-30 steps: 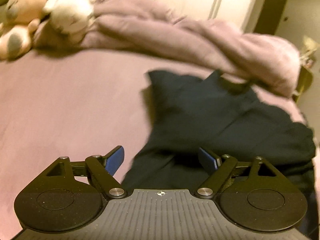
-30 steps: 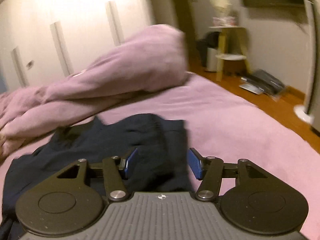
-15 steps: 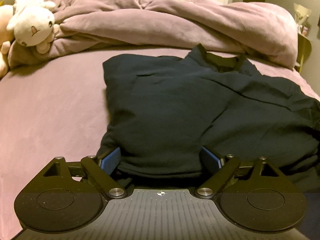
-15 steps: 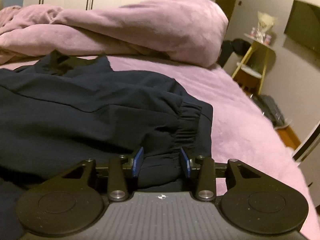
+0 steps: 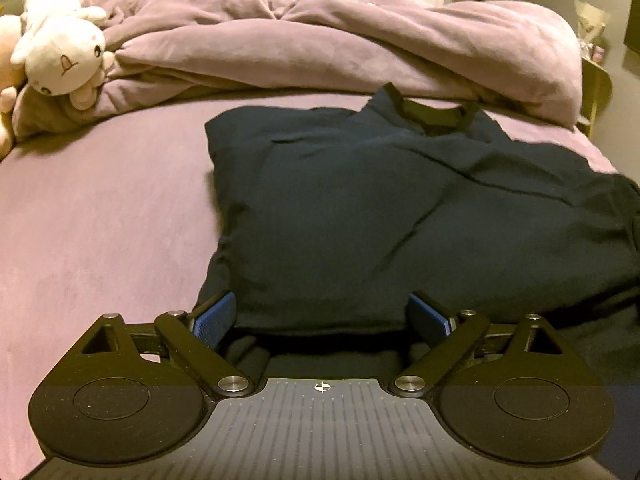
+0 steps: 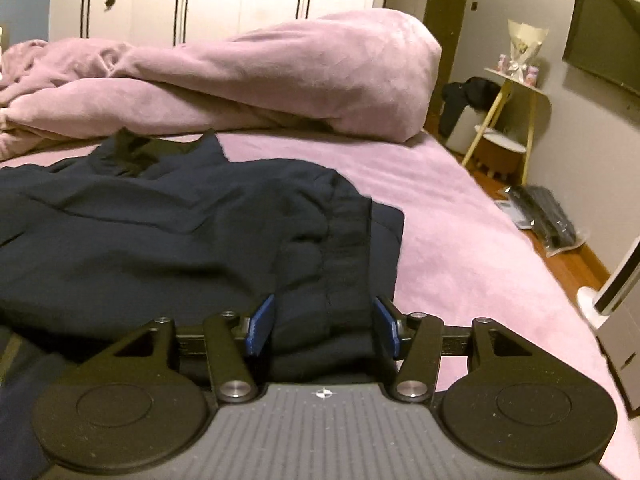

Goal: Fold large clothes
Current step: 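Move both open grippers to the jacket hem, then grasp the jacket hem with both grippers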

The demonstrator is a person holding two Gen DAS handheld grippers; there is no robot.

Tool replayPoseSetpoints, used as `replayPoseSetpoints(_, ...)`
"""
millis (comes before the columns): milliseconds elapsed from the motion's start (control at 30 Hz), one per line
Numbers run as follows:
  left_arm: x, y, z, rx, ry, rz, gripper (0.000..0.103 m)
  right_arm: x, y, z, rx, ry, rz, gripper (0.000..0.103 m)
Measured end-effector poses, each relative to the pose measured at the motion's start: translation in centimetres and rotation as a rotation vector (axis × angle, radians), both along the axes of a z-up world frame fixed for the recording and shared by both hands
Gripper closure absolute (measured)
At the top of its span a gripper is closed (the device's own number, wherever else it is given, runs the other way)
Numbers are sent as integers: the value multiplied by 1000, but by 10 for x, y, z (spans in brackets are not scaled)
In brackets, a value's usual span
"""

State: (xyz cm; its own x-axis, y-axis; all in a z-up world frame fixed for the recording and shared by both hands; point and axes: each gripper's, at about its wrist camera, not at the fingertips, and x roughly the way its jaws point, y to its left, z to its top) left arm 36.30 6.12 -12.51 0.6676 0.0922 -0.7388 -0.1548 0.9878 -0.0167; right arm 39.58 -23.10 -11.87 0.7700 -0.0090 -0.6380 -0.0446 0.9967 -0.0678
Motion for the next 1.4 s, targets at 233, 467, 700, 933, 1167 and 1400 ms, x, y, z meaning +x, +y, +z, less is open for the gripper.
replayPoseSetpoints(233, 3, -14, -10, 84, 29, -28, 7, 9, 6, -18, -36, 54, -3, 49)
replayPoseSetpoints(467, -1, -18, -10, 120, 84, -22, 7, 5, 13, -21, -89, 65, 30, 48)
replayPoseSetpoints(700, -46, 5, 2, 52, 132, 50, 10, -33, -5, -16, -29, 185, 0, 44)
replayPoseSetpoints(933, -164, 24, 34, -130, 46, 44, 7, -172, -44, -2, 161, 160, -3, 23)
replayPoseSetpoints(1167, -259, 46, 38, -205, 60, 112, 7, -272, -61, -3, 200, 184, 6, 6)
replayPoseSetpoints(1400, -303, 70, 36, -237, 99, 176, 7, -291, -87, -12, 240, 248, 9, 6)
